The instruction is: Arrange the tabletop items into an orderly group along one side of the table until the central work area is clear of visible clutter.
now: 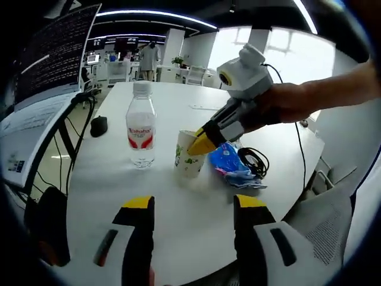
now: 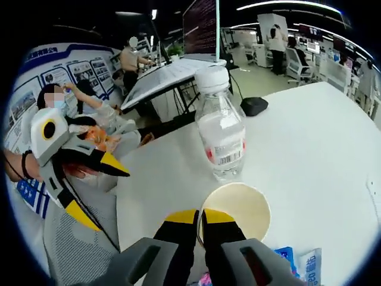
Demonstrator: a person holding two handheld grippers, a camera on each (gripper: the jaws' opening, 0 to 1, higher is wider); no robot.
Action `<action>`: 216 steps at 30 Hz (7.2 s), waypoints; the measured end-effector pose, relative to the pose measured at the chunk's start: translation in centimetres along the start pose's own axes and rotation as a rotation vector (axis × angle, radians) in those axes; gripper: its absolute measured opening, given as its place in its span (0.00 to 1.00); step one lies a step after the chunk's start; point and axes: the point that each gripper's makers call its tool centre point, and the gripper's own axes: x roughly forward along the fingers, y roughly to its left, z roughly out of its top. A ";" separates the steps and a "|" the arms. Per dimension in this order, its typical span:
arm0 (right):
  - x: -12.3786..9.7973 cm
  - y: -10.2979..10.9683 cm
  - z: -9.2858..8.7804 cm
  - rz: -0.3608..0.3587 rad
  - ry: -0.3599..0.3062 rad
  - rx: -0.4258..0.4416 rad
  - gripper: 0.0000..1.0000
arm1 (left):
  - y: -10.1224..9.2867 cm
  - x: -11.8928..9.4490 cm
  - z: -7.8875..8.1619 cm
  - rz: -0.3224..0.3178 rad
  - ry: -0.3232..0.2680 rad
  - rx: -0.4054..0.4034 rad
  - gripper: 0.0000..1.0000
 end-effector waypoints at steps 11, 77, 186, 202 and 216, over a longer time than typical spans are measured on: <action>1.7 -2.0 -0.2 -0.046 0.110 -0.214 0.00 | 0.5 0.0 0.0 0.000 -0.004 -0.006 0.53; -7.2 -1.6 -3.2 -0.204 -0.200 0.105 0.29 | -4.8 -0.2 -0.3 -0.075 0.013 0.062 0.50; -12.4 -4.4 -17.2 -0.310 -0.303 0.594 0.09 | -6.8 -0.4 1.5 -0.082 0.054 0.122 0.57; -17.0 -6.3 -20.1 -0.400 -0.379 0.688 0.09 | -7.6 0.3 1.7 -0.094 0.061 0.126 0.57; -19.2 -7.6 -22.7 -0.449 -0.406 0.768 0.09 | -8.8 1.1 2.1 -0.107 0.068 0.135 0.56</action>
